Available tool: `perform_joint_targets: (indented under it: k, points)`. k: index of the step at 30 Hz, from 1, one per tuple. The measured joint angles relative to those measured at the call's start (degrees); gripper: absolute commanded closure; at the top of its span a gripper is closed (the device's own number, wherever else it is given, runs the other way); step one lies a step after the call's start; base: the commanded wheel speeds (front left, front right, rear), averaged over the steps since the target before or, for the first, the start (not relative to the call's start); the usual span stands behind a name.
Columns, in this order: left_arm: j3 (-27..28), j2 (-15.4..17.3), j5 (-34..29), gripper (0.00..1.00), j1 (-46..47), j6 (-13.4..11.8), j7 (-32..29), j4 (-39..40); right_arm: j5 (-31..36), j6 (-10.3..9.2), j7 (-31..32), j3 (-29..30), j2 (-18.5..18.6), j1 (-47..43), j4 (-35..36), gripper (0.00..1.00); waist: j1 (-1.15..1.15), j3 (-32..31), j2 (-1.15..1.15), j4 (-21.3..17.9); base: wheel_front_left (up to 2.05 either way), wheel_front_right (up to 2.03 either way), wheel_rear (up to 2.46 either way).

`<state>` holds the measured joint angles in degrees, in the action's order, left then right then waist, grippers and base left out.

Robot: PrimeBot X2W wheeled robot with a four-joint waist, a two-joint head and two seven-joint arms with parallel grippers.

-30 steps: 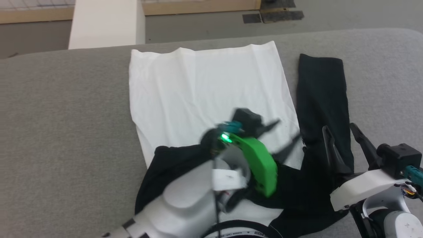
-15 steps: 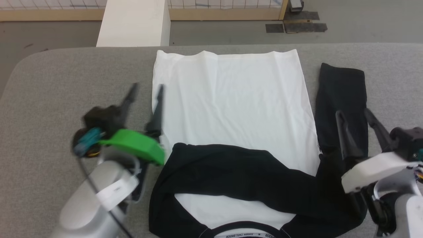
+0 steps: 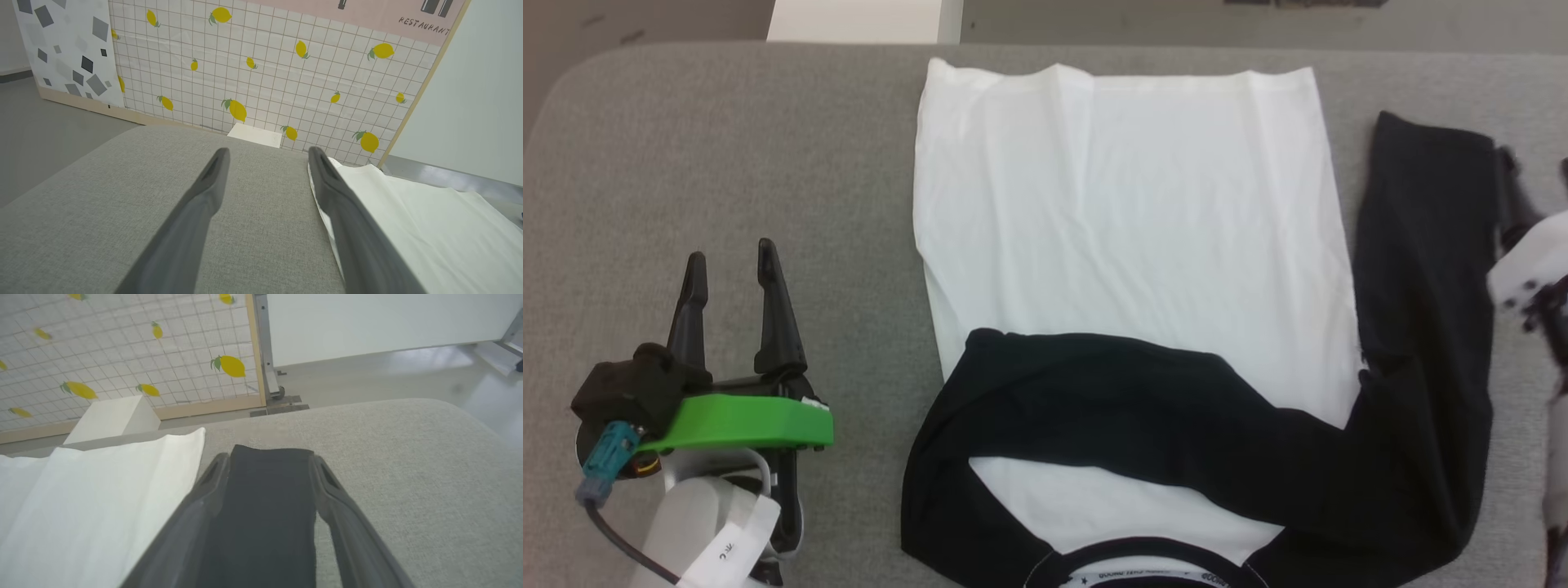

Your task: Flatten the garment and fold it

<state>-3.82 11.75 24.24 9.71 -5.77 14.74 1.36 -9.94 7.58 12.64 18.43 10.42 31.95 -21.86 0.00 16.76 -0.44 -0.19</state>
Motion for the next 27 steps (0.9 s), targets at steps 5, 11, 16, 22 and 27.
perform_joint_targets:
  k: [5,11,16,22,27]
  points:
    - [3.27,-2.59,-1.97,0.0,0.36,3.11,0.0,0.31,2.96,0.0,3.3,6.53,2.21,7.67,-7.78,0.0,0.0,3.7,0.0,1.63,0.0,0.0,0.0]
    - [5.73,-5.06,-4.47,0.0,1.14,5.31,0.0,1.1,8.43,0.0,8.42,13.52,3.44,14.02,-12.36,0.0,0.0,8.3,0.0,3.57,0.0,0.0,0.0]
    - [7.33,-6.45,-5.31,0.0,2.22,7.04,0.0,1.26,13.16,0.0,12.87,17.78,3.93,17.27,-13.02,0.0,0.01,11.63,0.0,5.17,0.0,0.0,0.0]
    - [8.79,-7.48,-6.09,0.0,2.98,8.33,0.0,1.44,16.86,0.0,17.48,20.13,3.71,20.04,-12.14,0.0,0.01,14.81,0.0,6.81,0.0,0.0,0.0]
    - [9.53,-8.02,-7.35,0.0,3.02,9.24,0.0,1.37,17.73,0.0,22.87,20.59,4.12,21.54,-10.38,1.0,0.01,16.26,0.0,7.65,0.0,0.0,0.0]
